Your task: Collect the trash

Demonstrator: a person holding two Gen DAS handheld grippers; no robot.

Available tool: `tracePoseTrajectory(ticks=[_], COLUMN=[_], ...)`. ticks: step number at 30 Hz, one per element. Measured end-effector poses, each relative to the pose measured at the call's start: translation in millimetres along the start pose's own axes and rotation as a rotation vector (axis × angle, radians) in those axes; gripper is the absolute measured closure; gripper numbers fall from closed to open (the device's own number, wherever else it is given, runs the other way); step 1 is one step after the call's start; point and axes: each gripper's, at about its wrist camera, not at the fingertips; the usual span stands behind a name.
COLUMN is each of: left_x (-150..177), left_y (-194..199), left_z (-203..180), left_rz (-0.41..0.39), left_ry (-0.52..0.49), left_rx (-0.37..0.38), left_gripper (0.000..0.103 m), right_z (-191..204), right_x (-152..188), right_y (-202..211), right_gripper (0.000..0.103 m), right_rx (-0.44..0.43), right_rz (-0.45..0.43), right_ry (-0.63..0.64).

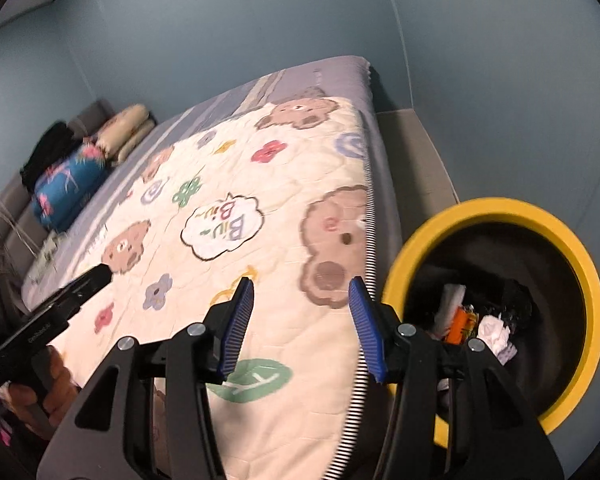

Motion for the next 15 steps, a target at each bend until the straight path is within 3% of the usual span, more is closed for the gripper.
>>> tracePoseTrajectory(ticks=[5,8,10,15], left_x=[16.9,26.0,30.2,41.5], left_y=[27.5,43.2,52.9,82.3], left_z=[39.4,53.1,58.3,63.8], left_rz=[-0.032,-0.050,-0.073,-0.148], left_ry=[0.064,0.068,0.067,0.074], left_rx=[-0.050,-0.092,-0.101,-0.098], left_gripper=[0.033,0.026,0.019,0.008], right_z=[45.3,65.2,76.8,93.4], right_x=[6.2,12.0,14.4,21.6], right_y=[-6.5,-4.6,-1.3,14.3], right_gripper=[0.053,0.044,0.030,0.008], right_rx=[-0.005,0.001,-0.014,-0.051], right_rz=[0.012,0.002,-0.010,-0.071], right_ry=[0.061,0.094,0.106,0.124])
Point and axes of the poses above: each gripper's, at about its wrist camera, not at the fingertips, and y roughly against the way its jaws point, z to its left, x to its underside, and after that the axes turned 11 degrees about z, right-handed
